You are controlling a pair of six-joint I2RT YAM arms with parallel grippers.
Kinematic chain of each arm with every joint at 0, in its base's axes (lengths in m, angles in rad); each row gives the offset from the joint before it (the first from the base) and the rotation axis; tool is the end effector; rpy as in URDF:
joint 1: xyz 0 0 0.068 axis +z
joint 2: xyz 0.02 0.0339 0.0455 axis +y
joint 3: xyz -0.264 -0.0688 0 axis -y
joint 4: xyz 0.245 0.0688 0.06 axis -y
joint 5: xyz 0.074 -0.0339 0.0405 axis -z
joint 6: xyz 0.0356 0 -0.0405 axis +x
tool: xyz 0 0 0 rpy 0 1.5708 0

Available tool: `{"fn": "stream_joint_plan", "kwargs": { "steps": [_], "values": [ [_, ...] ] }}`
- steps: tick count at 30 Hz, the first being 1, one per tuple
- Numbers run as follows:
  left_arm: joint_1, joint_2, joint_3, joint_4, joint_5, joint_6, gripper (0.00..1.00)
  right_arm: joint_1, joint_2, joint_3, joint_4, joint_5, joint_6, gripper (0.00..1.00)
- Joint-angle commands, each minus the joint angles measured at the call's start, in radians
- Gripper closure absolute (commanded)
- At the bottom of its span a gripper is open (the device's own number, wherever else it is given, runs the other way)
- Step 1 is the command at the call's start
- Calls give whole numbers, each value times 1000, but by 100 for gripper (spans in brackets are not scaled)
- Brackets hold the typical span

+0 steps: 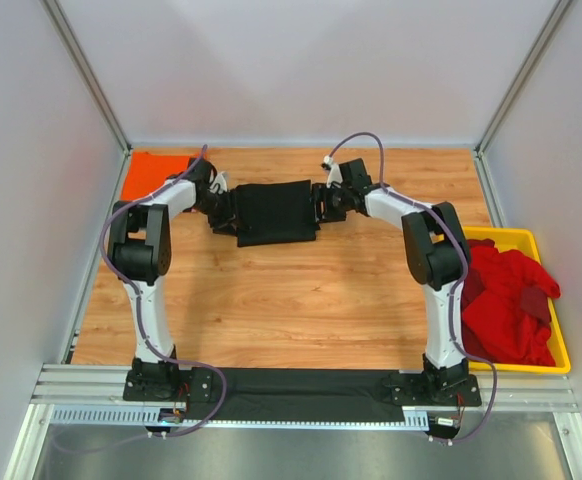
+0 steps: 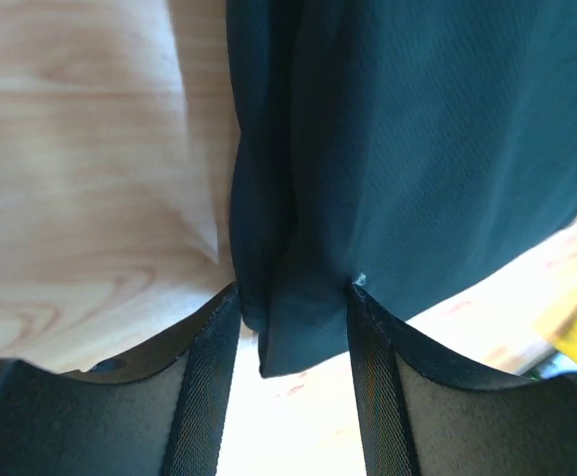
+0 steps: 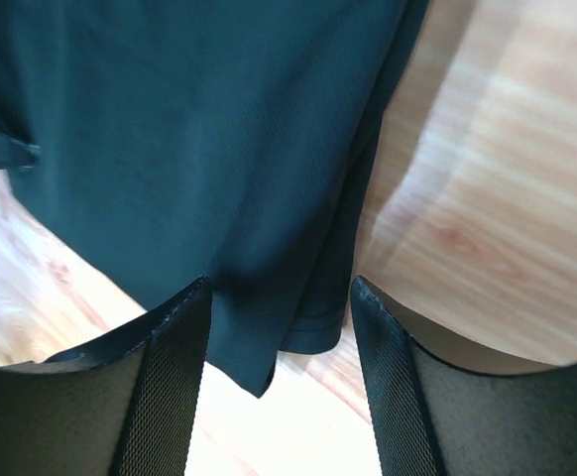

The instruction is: Fold and stack the t-shirts

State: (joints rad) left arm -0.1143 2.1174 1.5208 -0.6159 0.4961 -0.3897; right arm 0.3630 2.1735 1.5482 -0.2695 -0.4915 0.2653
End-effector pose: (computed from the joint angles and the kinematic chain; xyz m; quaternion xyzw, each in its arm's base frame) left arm 0.4258 -0.0659 0.1524 -0.0876 0.9509 -0.2770 0.1070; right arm 0.4328 0.1824 0.1540 -0.1253 0.9100 0.3177 0.2350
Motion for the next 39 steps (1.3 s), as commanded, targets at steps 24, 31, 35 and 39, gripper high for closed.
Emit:
{"fn": "stream_joint_plan", "kwargs": {
  "steps": [24,31,35,39],
  "values": [
    [-108,-238,-332,111,39,-106,85,25,-256,-381,142,28,81,100],
    [-139,-434,-430,-24,-163,-138,56,25,-399,-608,101,62,97,97],
    [-119,-461,-323,-1,-143,-123,56,27,-417,-625,72,67,88,97],
    [-119,-397,-228,82,-21,-107,60,27,-432,-620,42,77,72,98]
  ]
}}
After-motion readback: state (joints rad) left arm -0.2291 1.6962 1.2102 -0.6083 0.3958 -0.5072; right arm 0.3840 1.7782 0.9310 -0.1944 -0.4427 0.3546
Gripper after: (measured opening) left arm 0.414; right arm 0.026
